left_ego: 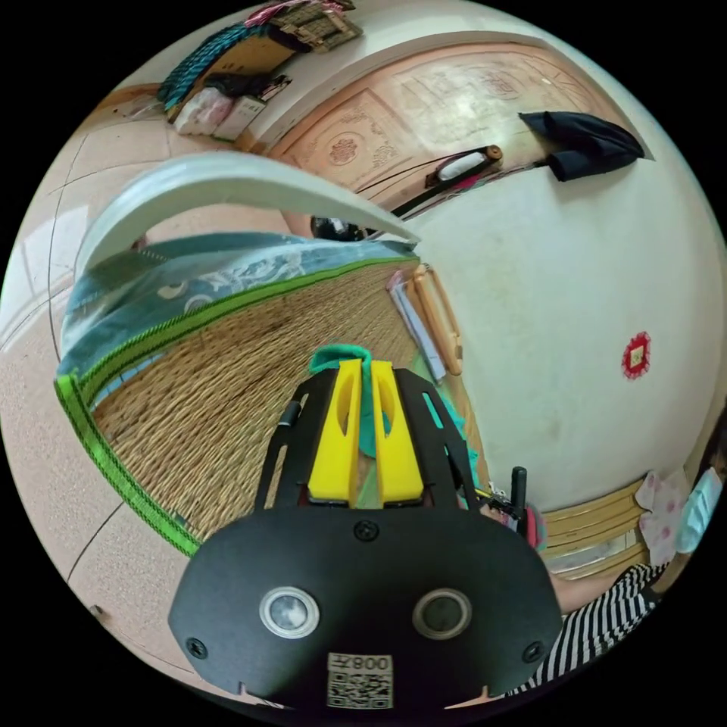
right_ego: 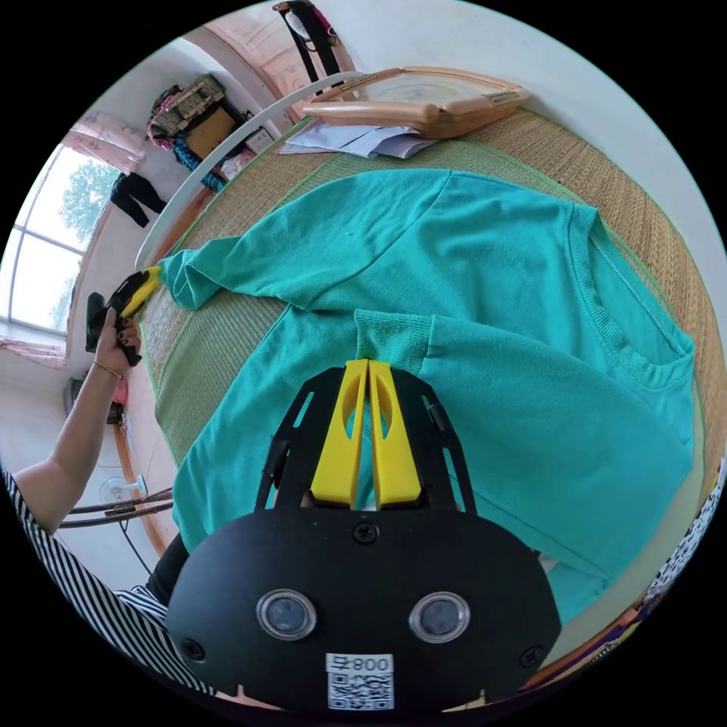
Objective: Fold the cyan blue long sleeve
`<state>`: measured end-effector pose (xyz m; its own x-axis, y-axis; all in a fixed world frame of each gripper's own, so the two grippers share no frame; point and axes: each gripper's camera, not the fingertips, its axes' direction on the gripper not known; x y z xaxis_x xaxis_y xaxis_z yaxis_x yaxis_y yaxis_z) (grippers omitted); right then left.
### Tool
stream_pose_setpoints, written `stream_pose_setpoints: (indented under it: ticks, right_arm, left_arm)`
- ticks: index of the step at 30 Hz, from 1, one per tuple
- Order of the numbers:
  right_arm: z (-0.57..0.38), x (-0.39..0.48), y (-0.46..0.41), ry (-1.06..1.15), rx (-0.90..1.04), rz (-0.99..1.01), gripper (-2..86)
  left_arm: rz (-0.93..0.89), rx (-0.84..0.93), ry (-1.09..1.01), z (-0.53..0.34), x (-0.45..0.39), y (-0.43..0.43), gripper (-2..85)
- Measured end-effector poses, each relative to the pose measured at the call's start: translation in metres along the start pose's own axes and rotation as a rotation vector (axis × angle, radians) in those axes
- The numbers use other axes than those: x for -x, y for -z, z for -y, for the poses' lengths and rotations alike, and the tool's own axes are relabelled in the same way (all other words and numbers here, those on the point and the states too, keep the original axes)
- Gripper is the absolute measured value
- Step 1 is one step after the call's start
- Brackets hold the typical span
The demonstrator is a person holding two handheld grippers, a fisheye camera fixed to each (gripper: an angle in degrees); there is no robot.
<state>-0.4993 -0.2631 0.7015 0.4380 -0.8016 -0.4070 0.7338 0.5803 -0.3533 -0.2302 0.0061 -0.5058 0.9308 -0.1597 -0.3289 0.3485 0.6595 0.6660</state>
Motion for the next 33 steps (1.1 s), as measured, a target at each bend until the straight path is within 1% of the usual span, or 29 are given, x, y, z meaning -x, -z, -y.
stream_pose_setpoints:
  ticks: [7, 12, 16, 21, 24, 26, 27, 29, 31, 33]
  right_arm:
    - [0.018, -0.002, 0.005, -0.041, 0.039, 0.069, 0.2]
    - [0.020, 0.006, 0.014, -0.050, 0.056, 0.056, 0.2]
    - [0.013, 0.021, 0.035, -0.035, -0.001, 0.136, 0.4]
    - [0.021, 0.052, 0.080, 0.080, -0.100, 0.329, 1.5]
    - [0.030, 0.077, 0.115, 0.178, -0.159, 0.386, 4.0]
    - [0.029, 0.085, 0.130, 0.200, -0.196, 0.395, 5.6]
    - [0.027, 0.088, 0.135, 0.213, -0.198, 0.396, 6.5]
    - [0.020, 0.095, 0.131, 0.232, -0.166, 0.365, 7.5]
    - [0.008, 0.104, 0.113, 0.248, -0.094, 0.317, 8.5]
    - [0.000, 0.115, 0.099, 0.274, -0.047, 0.329, 9.1]
  left_arm:
    - [-0.180, -0.091, -0.178, -0.003, -0.098, 0.070, 2.5]
    - [-0.198, -0.088, -0.305, -0.025, -0.152, 0.093, 2.5]
    - [-0.167, -0.031, -0.370, -0.052, -0.179, 0.084, 2.4]
    - [-0.211, 0.071, -0.461, -0.102, -0.207, 0.049, 2.3]
    - [-0.184, 0.195, -0.574, -0.151, -0.231, 0.007, 2.3]
    - [-0.123, 0.341, -0.684, -0.204, -0.246, -0.042, 2.3]
    - [-0.096, 0.380, -0.709, -0.219, -0.249, -0.055, 2.3]
    - [0.002, 0.509, -0.797, -0.278, -0.254, -0.105, 2.4]
    - [0.057, 0.567, -0.848, -0.317, -0.255, -0.135, 2.4]
    - [0.100, 0.584, -0.872, -0.347, -0.254, -0.156, 2.4]
